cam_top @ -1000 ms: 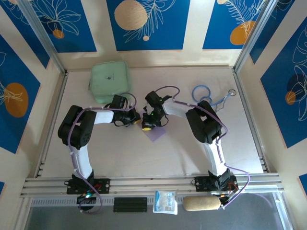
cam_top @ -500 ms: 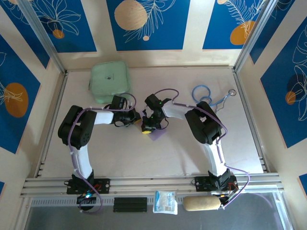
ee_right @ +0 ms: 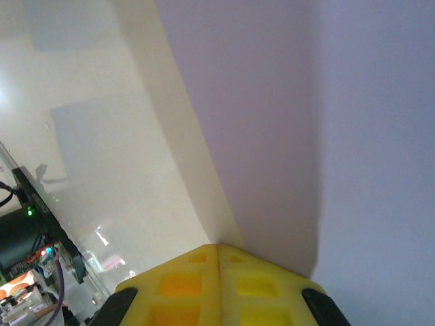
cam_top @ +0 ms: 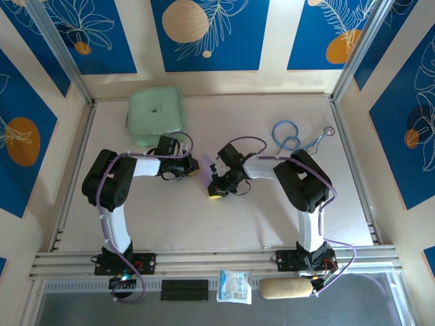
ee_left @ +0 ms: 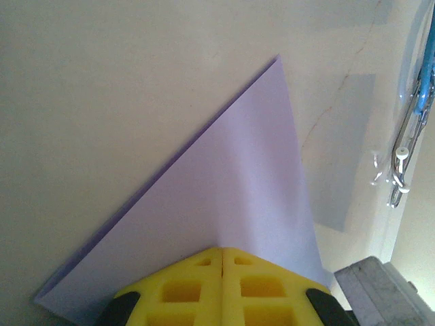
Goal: Fold a paper plane with a square sheet of paper (pick it up from the middle)
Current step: Fold the square sheet of paper in half at the center of the table, then rotate the square sheet of paper at the center of the table.
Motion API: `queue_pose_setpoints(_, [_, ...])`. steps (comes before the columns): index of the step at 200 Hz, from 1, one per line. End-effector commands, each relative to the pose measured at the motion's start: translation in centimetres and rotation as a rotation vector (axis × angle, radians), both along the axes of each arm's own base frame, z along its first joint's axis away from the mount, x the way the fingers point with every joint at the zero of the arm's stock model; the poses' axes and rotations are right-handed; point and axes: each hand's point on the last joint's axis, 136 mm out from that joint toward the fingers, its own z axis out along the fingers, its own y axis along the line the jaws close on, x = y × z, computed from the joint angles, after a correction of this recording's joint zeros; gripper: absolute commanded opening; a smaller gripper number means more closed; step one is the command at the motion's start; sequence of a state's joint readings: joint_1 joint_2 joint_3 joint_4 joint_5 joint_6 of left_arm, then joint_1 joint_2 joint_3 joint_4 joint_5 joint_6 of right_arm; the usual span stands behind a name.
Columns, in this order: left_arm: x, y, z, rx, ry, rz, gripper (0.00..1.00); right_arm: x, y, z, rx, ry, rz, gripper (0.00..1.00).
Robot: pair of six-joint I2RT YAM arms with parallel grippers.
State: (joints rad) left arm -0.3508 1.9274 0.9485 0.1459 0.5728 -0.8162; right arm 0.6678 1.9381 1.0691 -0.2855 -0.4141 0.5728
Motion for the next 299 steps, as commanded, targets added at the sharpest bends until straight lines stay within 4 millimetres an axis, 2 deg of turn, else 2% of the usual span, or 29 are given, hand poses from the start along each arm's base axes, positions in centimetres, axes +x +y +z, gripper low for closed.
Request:
queue_pose_setpoints(1, [-2.3, 3.1, -5.0, 0.141, 0.131, 0.034, 0.0, -3.4, -1.8, -0.7, -0.021, 0.1, 0.02, 0.0])
queue_pose_setpoints(19, [-2.2, 3.0, -4.8, 0.139, 0.123, 0.03, 0.0, -4.0, -2.4, -0.8, -0.02, 0.097, 0.017, 0.0])
queue_pose_setpoints(36, [-2.0, 2.9, -4.6, 0.135, 0.116, 0.025, 0.0, -3.7, -2.3, 0.0, -0.006, 0.078, 0.013, 0.0])
queue_pose_setpoints(46, [-1.8, 2.7, -4.4, 0.131, 0.108, 0.016, 0.0, -2.9, -2.0, 1.0, 0.012, 0.052, 0.005, 0.0])
queue_pose_setpoints(75, [-1.2, 1.9, -3.2, 0.126, 0.06, -0.053, 0.0, 0.3, -1.0, 5.7, 0.089, -0.08, -0.038, 0.0])
queue_pose_setpoints(93, [-0.8, 1.4, -2.4, 0.144, 0.023, -0.117, 0.0, 2.3, -1.4, 6.6, 0.073, -0.147, -0.084, 0.0])
queue_pose_setpoints(114, [-0.4, 0.7, -1.7, 0.146, -0.006, -0.173, 0.0, 4.2, -1.7, 5.5, 0.024, -0.147, -0.112, 0.0])
queue_pose_setpoints(162, [0.4, -0.9, -0.3, 0.104, -0.061, -0.249, 0.0, 6.5, -1.7, 3.8, -0.042, -0.117, -0.159, 0.0])
queue_pose_setpoints(186, [1.2, -1.4, 1.8, 0.084, -0.096, -0.237, 0.0, 7.0, -1.7, 2.6, -0.068, -0.082, -0.17, 0.0])
queue_pose_setpoints(211, [2.0, -1.0, 4.3, 0.077, -0.12, -0.124, 0.14, 6.9, -2.1, 0.9, -0.149, -0.032, -0.186, 0.0])
queue_pose_setpoints(240, [1.3, -0.6, 5.8, 0.053, -0.133, 0.004, 0.29, 6.3, -2.6, -0.6, -0.216, 0.013, -0.237, 0.0])
queue_pose_setpoints(267, [-0.2, -1.0, 5.3, 0.057, -0.095, 0.075, 0.38, 5.7, -3.5, -2.0, -0.285, 0.067, -0.32, 0.01])
queue_pose_setpoints(299, [-1.3, -1.9, 4.2, 0.048, -0.069, 0.09, 0.38, 5.5, -4.1, -3.0, -0.295, 0.141, -0.453, 0.0])
